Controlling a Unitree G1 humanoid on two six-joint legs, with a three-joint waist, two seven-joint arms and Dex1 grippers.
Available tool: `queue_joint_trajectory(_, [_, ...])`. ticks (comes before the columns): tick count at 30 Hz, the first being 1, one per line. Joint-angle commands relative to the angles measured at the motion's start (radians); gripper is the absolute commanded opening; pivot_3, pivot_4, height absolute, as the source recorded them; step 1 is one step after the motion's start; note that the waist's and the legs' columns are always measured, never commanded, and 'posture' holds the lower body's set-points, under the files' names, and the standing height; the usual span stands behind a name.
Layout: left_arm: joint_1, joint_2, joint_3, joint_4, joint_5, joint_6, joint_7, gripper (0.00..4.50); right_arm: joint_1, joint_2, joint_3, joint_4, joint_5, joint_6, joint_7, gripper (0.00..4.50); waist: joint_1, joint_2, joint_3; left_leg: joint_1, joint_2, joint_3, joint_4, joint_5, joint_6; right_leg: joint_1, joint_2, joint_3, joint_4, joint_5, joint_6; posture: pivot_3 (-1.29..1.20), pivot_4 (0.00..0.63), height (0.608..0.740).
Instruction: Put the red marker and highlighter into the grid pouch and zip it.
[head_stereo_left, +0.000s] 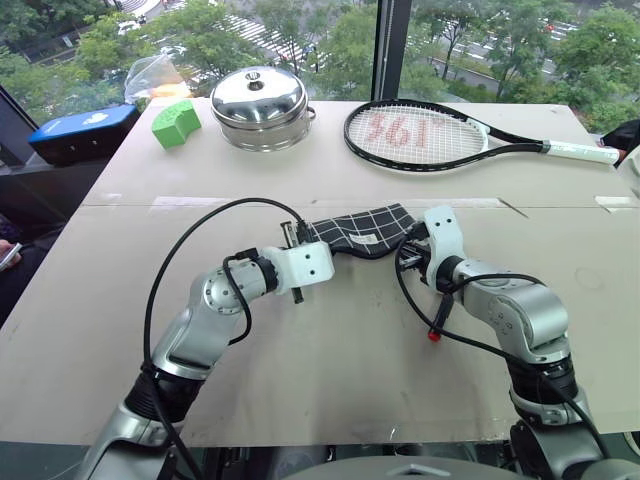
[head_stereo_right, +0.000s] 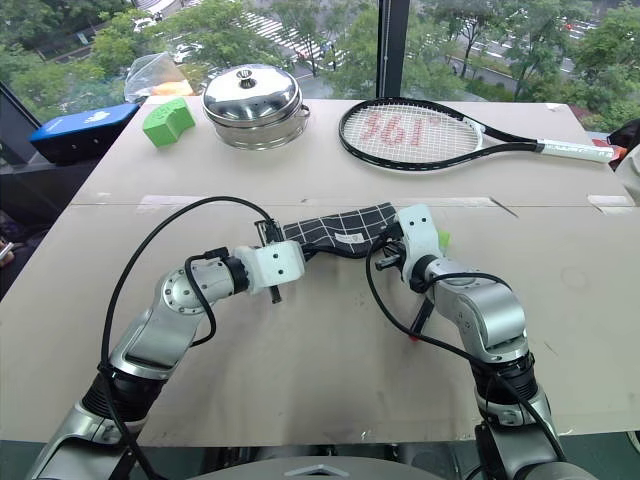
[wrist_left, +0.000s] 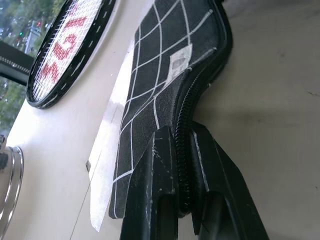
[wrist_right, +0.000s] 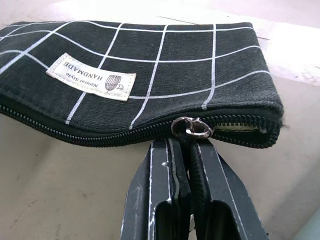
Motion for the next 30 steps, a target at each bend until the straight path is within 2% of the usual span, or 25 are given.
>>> queue_joint_trajectory(1, [0.0,-0.012,0.031,-0.043,-0.031,0.013,0.021,0.0,0.005,0.006,-0.001,-0.027,0.001,-0.02,0.01,0.09,0.0,0.0,0.0,0.0,0.0,0.0,0.0,0.0,0.0,0.0,0.0,0.0,0.0,0.0,0.0,0.0,0.15,0.74])
queue_joint_trajectory(12, [0.066,-0.067,0.075,-0.124,-0.122,0.108,0.049,0.0,0.013,0.018,-0.029,-0.032,-0.018,-0.021,-0.009,0.09,0.0,0.0,0.0,0.0,0.0,0.0,0.0,0.0,0.0,0.0,-0.001,0.0,0.0,0.0,0.0,0.0,0.15,0.74])
queue_joint_trajectory(30, [0.001,-0.133,0.06,-0.194,-0.202,0.327,0.096,0.0,-0.006,0.01,-0.031,-0.086,-0.021,0.009,-0.012,0.09,0.0,0.0,0.0,0.0,0.0,0.0,0.0,0.0,0.0,0.0,0.0,0.0,-0.001,0.0,0.0,0.0,0.15,0.74])
